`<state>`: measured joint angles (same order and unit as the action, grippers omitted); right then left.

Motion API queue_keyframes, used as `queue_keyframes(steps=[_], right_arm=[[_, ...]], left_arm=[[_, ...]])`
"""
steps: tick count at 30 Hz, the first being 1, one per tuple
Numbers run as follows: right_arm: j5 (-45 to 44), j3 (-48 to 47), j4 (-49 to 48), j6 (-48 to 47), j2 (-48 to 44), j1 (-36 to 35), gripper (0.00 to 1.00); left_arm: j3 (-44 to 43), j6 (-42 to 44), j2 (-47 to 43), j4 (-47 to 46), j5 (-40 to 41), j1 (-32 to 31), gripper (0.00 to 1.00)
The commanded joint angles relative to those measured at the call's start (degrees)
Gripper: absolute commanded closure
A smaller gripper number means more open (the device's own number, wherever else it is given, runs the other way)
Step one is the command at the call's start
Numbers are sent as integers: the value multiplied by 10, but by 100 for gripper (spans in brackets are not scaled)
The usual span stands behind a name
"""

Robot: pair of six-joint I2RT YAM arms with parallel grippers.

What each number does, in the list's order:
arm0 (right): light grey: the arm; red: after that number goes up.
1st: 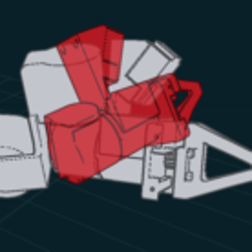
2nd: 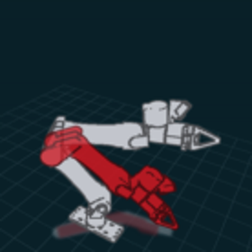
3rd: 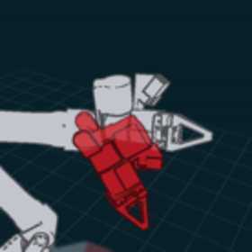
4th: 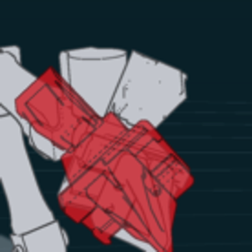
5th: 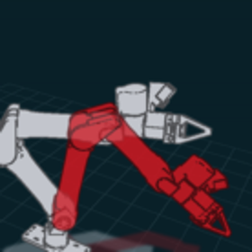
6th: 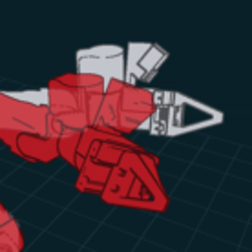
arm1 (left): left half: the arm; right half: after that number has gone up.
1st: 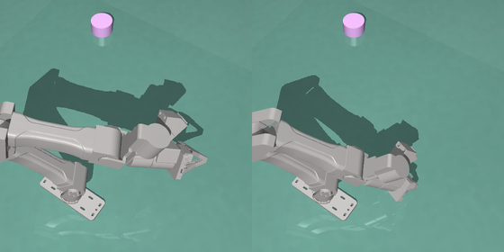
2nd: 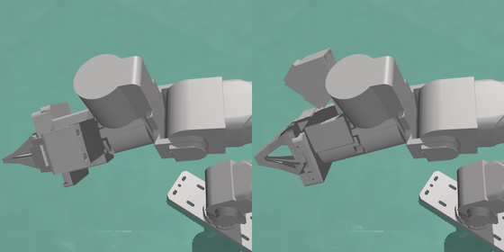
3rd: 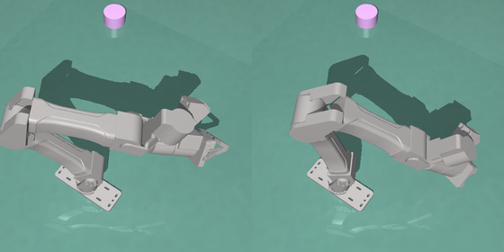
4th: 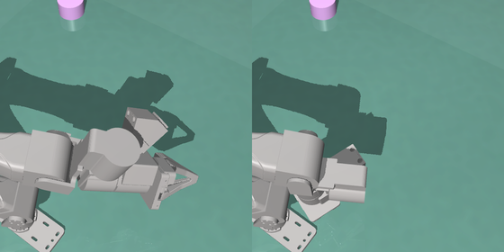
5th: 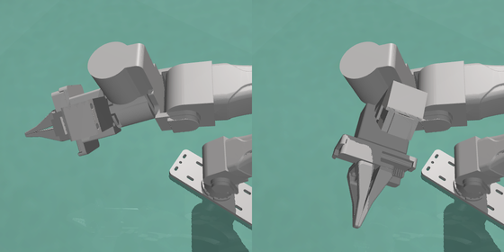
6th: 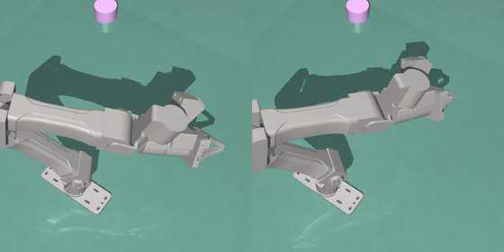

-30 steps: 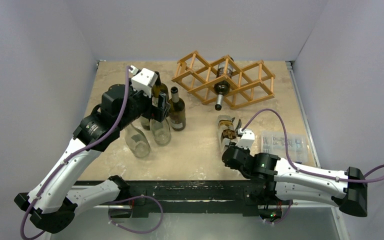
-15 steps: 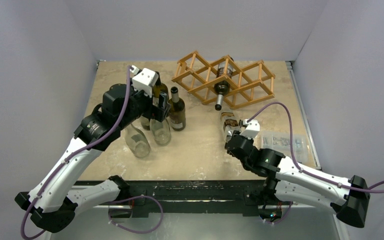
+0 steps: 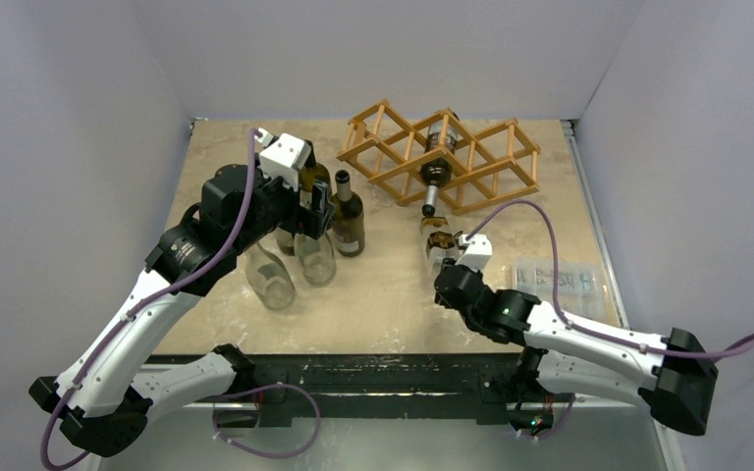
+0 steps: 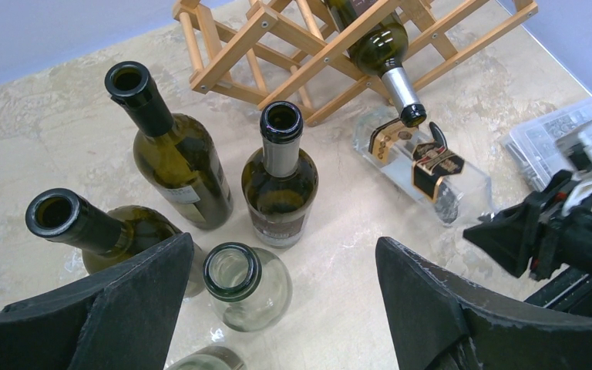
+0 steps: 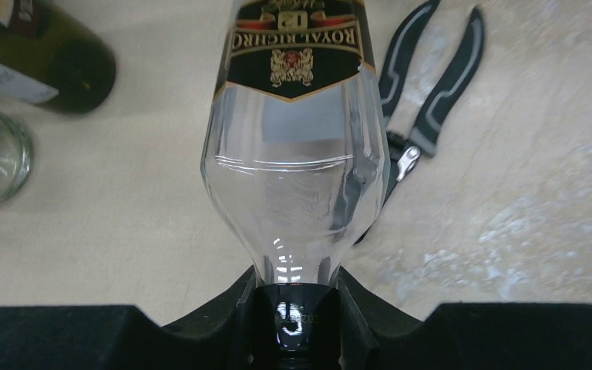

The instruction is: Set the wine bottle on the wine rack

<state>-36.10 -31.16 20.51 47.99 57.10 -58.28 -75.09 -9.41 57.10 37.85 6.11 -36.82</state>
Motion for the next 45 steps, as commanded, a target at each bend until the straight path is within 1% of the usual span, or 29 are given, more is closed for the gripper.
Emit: queue_keyframes(steps=[1,7,8,9,10,13,14,15,17,21,23,26,34,36,40,45], right_arm=[[90,-7,-60,66,81,-18,100],[98,-54,-31,94,234,-21,100],[95,-59,-30,89,250,-21,97],[90,-63,-31,86,260,-21,91],[87,-64,-33,83,266,-22,82],[83,-59,-37,75,259,-22,48],[82,-57,-36,72,248,-22,38],[82,-54,-35,70,232,-22,31],[74,-53,-25,64,206,-22,21],[54,-61,-3,45,157,-20,9],[43,-73,-4,24,147,-16,7],[26,-99,-2,7,159,1,6],[6,-166,-29,-49,246,60,5],[15,-177,-42,-59,270,75,5],[23,-193,-61,-60,304,80,9],[10,-205,-77,-43,337,80,19]], left_arm=[[-1,-3,-5,-14,-5,1,12],[-1,-4,-3,-15,-7,1,12],[-1,-4,-3,-14,-6,1,12],[-1,-3,-3,-14,-5,1,12],[-1,-3,-3,-15,-4,1,12],[-1,-2,-5,-13,-2,1,12],[-1,-2,-5,-14,-3,1,12],[-1,-2,-7,-14,-3,1,12],[-1,-2,-8,-14,-4,1,12],[-1,-4,-8,-15,-9,1,12],[-2,-5,-7,-15,-13,2,12],[-2,-6,-7,-15,-16,1,12],[-2,-4,-7,-14,-10,1,12],[-1,-4,-8,-15,-8,1,12],[-1,-3,-9,-14,-5,1,12],[-1,-5,-11,-15,-11,1,12]])
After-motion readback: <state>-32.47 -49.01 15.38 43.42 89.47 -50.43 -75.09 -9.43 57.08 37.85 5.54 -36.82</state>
